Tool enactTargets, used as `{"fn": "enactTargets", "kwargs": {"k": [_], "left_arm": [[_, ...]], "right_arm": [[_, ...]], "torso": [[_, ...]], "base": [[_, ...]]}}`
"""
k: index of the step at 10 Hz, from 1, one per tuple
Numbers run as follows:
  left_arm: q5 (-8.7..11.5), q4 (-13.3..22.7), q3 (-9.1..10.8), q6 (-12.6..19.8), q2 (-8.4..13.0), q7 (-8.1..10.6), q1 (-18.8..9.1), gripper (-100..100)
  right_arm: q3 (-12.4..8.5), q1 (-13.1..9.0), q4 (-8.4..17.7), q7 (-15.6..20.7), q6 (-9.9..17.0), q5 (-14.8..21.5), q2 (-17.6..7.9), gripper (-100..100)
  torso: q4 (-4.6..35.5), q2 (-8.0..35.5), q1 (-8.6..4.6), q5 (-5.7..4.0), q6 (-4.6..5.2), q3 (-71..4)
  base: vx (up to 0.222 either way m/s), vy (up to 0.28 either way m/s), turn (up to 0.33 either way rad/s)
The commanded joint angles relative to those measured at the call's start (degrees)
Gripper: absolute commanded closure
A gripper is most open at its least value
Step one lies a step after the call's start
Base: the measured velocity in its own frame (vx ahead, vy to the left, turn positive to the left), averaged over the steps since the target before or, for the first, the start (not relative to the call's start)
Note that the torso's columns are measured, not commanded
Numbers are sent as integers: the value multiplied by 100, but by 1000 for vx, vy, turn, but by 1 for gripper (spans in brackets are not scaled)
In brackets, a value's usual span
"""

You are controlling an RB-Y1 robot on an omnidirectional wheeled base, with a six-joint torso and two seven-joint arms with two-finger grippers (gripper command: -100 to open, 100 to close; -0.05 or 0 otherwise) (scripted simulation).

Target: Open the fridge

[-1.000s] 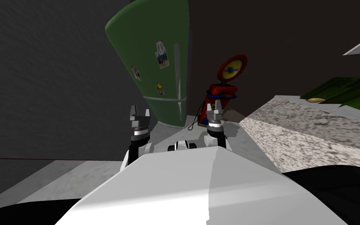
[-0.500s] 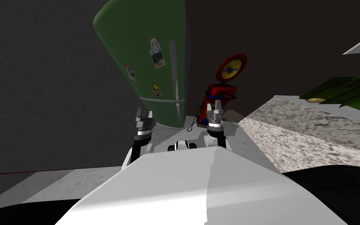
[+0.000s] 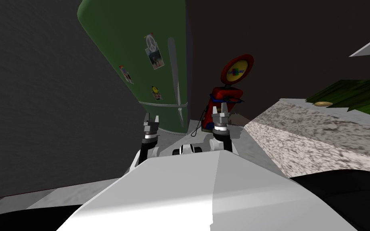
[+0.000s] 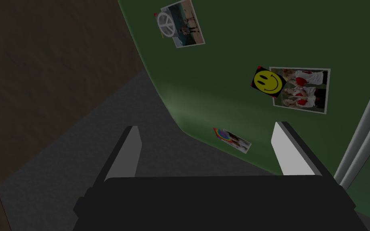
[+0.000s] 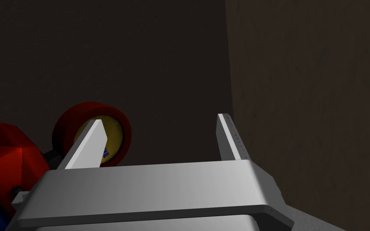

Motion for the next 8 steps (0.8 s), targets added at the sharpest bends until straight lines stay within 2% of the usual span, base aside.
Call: {"fn": "enactTargets", "kwargs": {"k": [1, 4, 6, 8], "left_arm": [[-3, 330, -39, -194, -116, 0, -77, -100], [-4, 671, -74, -390, -160, 5, -157, -100], [-4, 1019, -109, -587, -70, 10, -239, -100], [-5, 1203, -127, -692, -18, 13, -282, -100]], "right_arm": [[0, 0, 0, 0, 0, 0, 0, 0], [0, 0, 0, 0, 0, 0, 0, 0], [0, 0, 0, 0, 0, 0, 0, 0], [0, 0, 0, 0, 0, 0, 0, 0]], "torso": [[0, 2, 7, 3, 0, 1], [2, 8, 11, 4, 0, 5], [1, 2, -1, 1, 1, 1], [-1, 0, 5, 2, 0, -1]], "base": [[117, -55, -57], [104, -43, -43], [129, -62, -66], [118, -52, -34]]}}
